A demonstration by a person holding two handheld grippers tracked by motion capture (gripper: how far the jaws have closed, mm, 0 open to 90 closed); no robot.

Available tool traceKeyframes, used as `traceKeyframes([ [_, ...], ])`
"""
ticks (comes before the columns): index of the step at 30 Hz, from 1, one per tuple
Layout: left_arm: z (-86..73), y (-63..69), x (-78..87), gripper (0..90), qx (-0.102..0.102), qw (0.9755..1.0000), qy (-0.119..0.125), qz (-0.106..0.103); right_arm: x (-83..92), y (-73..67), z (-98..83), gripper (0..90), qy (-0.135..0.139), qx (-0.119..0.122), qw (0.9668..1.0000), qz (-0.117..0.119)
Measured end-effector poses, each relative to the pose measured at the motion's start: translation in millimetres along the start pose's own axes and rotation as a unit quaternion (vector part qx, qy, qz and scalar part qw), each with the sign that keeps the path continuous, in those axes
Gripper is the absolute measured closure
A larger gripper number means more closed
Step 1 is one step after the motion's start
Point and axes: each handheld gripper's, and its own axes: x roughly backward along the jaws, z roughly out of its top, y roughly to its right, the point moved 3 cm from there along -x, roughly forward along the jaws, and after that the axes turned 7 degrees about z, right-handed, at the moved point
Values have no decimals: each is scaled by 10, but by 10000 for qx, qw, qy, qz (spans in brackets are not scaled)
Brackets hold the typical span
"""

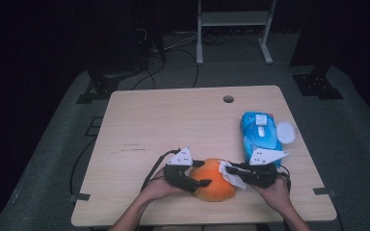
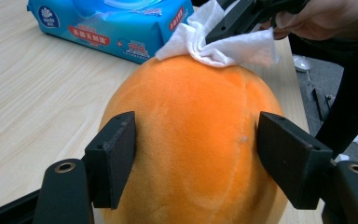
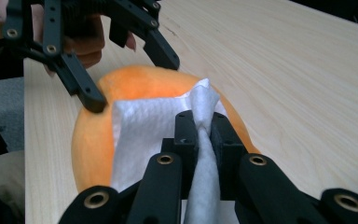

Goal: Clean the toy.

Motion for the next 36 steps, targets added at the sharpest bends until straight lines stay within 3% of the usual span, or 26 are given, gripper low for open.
traceKeyframes([
  [4,23,52,-7,285,-121,9999,-23,14,-125,-107,125,821,28,240,9996,138],
  [6,23,38,9,256,-83,10000,-28,6,-143,-115,125,822,2,274,9995,135],
  [7,29,17,26,256,-8,10000,5,-39,-159,-118,114,822,-10,269,9995,152],
  [8,45,-6,48,192,146,9999,44,-78,-169,-115,80,823,5,201,9996,200],
  [12,33,-69,52,93,352,9993,-86,19,-129,-120,21,823,-9,164,9996,248],
  [13,-10,-110,25,76,629,9978,-202,-97,-116,-123,7,823,-7,156,9995,265],
  [14,-10,-110,25,67,629,9978,-202,-97,-116,-123,7,823,-7,156,9995,265],
  [16,-45,-117,-25,67,852,9954,-335,-276,-98,-136,-15,823,10,130,9994,317],
  [19,-52,-75,-56,206,693,9966,-361,-256,-85,-162,3,823,-37,203,9994,290],
  [20,-24,-66,-13,266,420,9987,-247,-148,-79,-161,15,823,-30,219,9994,276],
  [21,-24,-66,-13,320,420,9987,-247,-148,-79,-161,15,823,-30,219,9994,276],
  [24,55,-25,45,376,-47,9997,96,222,-23,-153,144,823,142,334,9992,143],
  [26,127,15,79,381,-514,9965,296,583,-15,-159,192,823,201,388,9990,105],
  [28,160,44,87,379,-912,9907,433,909,-22,-164,285,823,291,512,9983,15],
  [29,150,44,75,360,-934,9907,392,912,-75,-149,343,823,292,602,9978,-17],
  [31,110,26,55,345,-821,9924,306,865,-104,-140,341,823,243,625,9977,-23],
  [33,54,-67,51,207,-351,9964,215,741,-191,-96,252,823,111,572,9983,0],
  [34,45,-105,58,172,-117,9971,199,729,-196,-82,221,823,83,556,9984,-23],
  [35,45,-105,58,134,-117,9971,199,729,-196,-82,221,823,83,556,9984,-23],
  [36,35,-144,61,134,104,9974,154,701,-192,-68,197,823,67,547,9985,-56],
])
